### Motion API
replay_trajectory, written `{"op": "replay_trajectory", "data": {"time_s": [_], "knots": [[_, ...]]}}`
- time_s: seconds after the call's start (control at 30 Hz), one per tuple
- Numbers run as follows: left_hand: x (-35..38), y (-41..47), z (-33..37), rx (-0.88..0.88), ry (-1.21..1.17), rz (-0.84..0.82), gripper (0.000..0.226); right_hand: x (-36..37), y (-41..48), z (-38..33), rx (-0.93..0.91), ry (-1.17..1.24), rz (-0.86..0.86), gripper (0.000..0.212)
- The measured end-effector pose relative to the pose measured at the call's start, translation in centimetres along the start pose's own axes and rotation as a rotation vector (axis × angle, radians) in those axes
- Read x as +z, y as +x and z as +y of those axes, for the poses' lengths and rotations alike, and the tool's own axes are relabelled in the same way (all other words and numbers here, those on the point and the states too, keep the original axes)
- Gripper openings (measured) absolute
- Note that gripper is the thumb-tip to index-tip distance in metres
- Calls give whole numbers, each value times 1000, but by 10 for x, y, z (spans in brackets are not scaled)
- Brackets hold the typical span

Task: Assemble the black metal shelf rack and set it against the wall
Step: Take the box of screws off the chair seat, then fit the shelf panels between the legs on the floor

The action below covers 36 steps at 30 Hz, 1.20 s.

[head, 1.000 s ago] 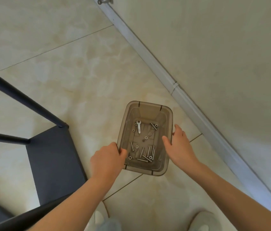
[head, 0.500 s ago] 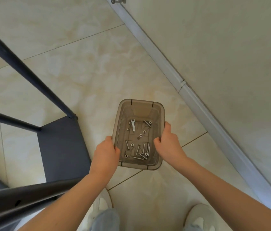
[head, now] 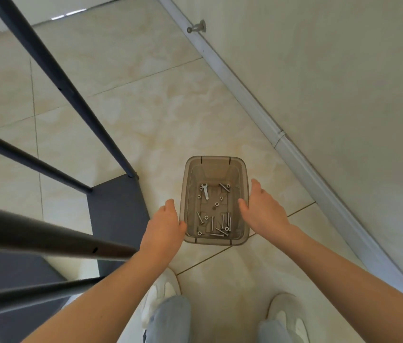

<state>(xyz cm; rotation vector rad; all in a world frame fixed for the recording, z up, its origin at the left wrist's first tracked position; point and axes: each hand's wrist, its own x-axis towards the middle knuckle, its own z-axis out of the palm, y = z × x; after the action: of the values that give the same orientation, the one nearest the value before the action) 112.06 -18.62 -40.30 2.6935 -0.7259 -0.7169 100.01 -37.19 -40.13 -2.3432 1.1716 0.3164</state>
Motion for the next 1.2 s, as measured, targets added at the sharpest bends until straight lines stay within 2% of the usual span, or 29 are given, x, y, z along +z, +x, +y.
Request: {"op": "replay_trajectory", "data": {"time_s": [0.23,0.43,0.6,0.73,0.83,0.97,1.07,1.2], "knots": [[-35,-34,8,91,-119,74,44,-51,-41,-9,-153,-14,34,52],[-61,-81,10,154,-211,-15,34,-109,-73,-38,-346,-48,99,48],[-94,-112,-6,138,-257,-154,28,-149,-92,-81,-531,-50,84,45],[-120,-133,-26,155,-191,-274,29,-159,-106,-116,-677,-55,-54,41],[-136,-142,-49,97,-125,-319,24,-153,-116,-140,-785,-89,-123,41],[-145,-154,-92,-11,-254,-344,17,-139,-129,-171,-875,-42,-240,40],[-153,-164,-125,-113,-277,-324,23,-134,-137,-191,-909,-11,-327,41],[-168,-170,-159,-183,-221,-174,29,-130,-148,-210,-941,24,-439,37]]}}
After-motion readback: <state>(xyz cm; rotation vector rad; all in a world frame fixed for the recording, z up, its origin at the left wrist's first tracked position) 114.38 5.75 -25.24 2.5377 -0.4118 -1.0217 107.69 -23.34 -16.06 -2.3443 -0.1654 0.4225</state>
